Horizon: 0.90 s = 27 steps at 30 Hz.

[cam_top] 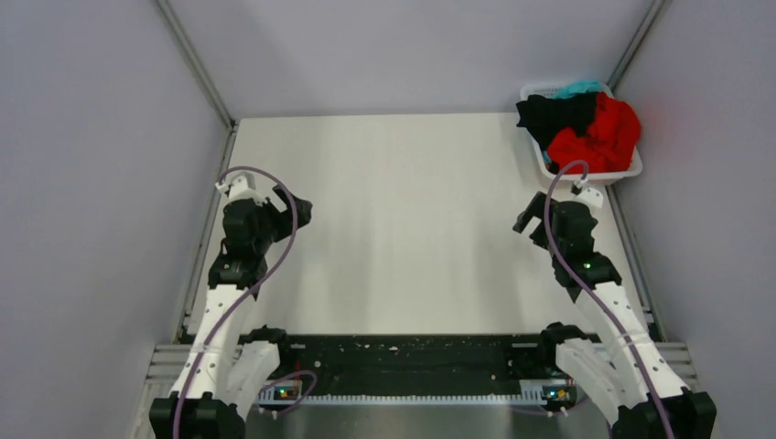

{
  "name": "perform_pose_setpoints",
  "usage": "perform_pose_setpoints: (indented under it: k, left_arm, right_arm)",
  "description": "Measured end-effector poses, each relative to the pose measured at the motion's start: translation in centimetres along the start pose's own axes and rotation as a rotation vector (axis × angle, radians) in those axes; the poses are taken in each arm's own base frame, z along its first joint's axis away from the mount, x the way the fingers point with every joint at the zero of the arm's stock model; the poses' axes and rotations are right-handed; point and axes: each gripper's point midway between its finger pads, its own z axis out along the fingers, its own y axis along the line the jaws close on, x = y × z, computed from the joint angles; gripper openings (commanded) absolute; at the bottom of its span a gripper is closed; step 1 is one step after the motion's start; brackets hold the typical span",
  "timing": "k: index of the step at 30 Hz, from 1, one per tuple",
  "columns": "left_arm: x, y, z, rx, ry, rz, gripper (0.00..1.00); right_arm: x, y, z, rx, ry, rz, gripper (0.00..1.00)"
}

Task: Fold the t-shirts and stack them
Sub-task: Grab crumpled tshirt from bin with the right arm

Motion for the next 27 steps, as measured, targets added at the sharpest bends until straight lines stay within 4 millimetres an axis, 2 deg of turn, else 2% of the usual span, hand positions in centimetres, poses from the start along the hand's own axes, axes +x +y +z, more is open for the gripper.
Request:
perform_pose_setpoints:
  k: [4,7,11,14,20,23,27]
  left_arm:
    - [0.2,0.0,0.4,0.000,0.011,-0.001,0.99]
    - [0.5,0.2,0.7,-0.005,0.027,-0.002,0.99]
    - [0.8,0.4,1.2,-0.012,0.039,-0.003,0.99]
    - [1.0,0.7,1.6,-0.025,0.049,-0.003,0.99]
    - [-0.5,0.8,2.1,-0.056,0.006,0.008,0.99]
    - [-1.6,0.9,2.3,-0.075,-0.027,0.015,0.99]
    - [-2.5,1.1,2.8,-0.096,-0.051,0.027,0.99]
  right_arm:
    - [-0.4,-0.1,0.4,0.019,-0.006,-0.013,0.99]
    - [-1.4,0.5,0.7,0.006,-0.029,-0.025,0.99]
    - [-4.4,1.9,1.1,-0.017,-0.099,-0.052,0.99]
    - [-7.9,2.8,1.4,0.008,-0.155,-0.077,0.99]
    - [-17.6,4.8,4.0,0.090,-0.247,-0.072,0.99]
    - [-21.6,5.0,6.8,0.132,-0.259,-0.066,0.98]
    - [-24.7,5.2,12.5,0.187,-0.226,-0.078,0.96]
